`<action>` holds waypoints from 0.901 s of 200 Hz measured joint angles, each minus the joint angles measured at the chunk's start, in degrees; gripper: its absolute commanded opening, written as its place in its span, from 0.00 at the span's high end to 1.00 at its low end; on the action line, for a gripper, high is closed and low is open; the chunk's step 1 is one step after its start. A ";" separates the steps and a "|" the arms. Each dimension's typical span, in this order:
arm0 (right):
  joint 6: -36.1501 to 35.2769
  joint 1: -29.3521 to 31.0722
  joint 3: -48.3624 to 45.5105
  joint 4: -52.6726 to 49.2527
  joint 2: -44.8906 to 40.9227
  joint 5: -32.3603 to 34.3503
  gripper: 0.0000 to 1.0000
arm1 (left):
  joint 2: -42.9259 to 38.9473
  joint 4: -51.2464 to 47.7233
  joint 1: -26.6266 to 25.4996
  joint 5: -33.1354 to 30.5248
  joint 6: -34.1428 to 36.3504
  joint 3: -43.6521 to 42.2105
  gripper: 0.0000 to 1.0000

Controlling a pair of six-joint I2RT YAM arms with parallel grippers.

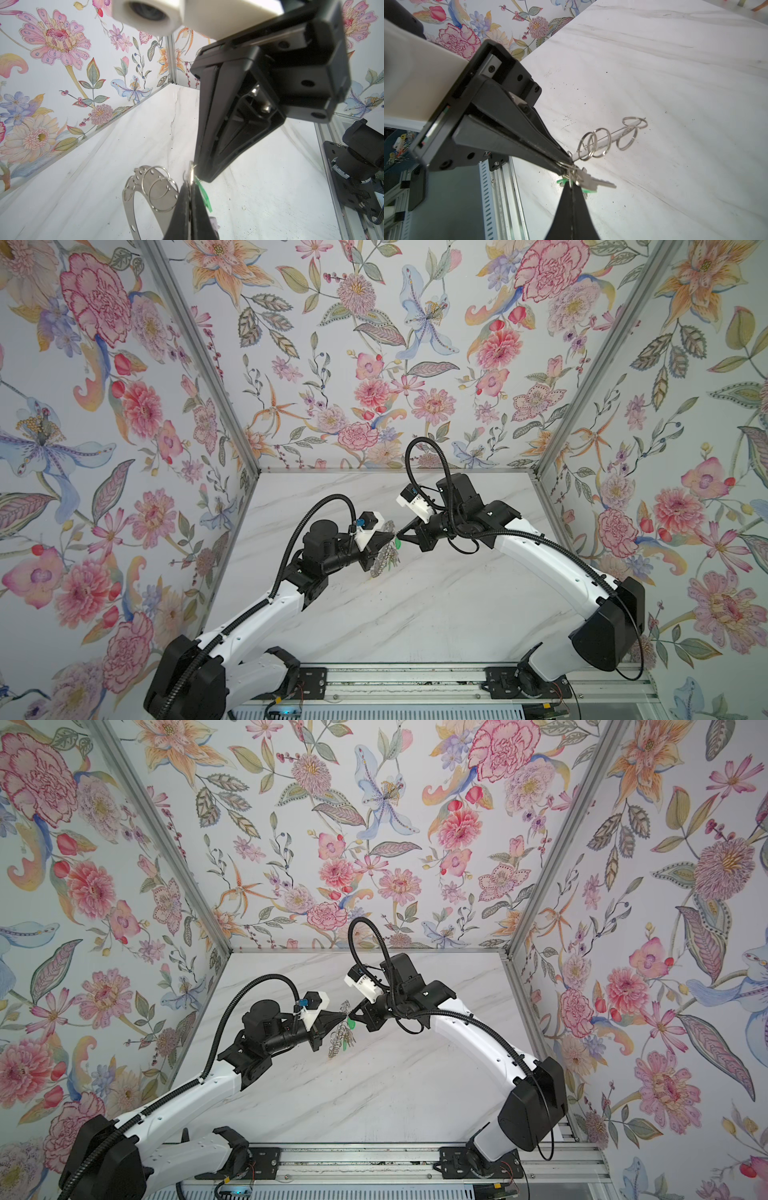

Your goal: Remove the keys from the keyring

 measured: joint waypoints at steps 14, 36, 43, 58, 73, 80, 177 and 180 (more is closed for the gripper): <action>1.46 -1.11 -0.42 0.70 0.00 -2.75 1.00 | -0.15 0.74 -0.09 -0.22 -0.42 -0.02 1.00; 3.37 -2.25 -1.42 2.14 0.00 -6.32 1.00 | -0.79 1.70 -0.11 -0.39 -0.87 -0.42 1.00; 3.93 -2.49 -1.88 2.69 0.00 -7.41 1.00 | -1.16 2.21 -0.22 -0.59 -1.27 -0.87 1.00; 5.22 -2.71 -3.04 3.91 0.00 -9.62 1.00 | -2.38 4.37 -0.42 -1.20 -2.21 -2.99 1.00; 6.60 -2.71 -4.26 5.14 0.00 -11.74 1.00 | -3.65 6.82 -0.55 -1.42 -3.63 -5.29 1.00; 7.13 -2.75 -4.68 5.66 0.04 -12.44 1.00 | -3.89 7.69 -0.59 -1.44 -4.28 -5.92 1.00; 11.26 -4.00 -7.76 10.27 -0.26 -15.96 1.00 | -3.93 13.92 -0.63 -1.81 -8.85 -7.96 0.92; 11.39 -4.00 -7.74 10.27 -0.35 -15.93 1.00 | -3.93 14.23 -0.63 -1.84 -8.90 -7.96 0.92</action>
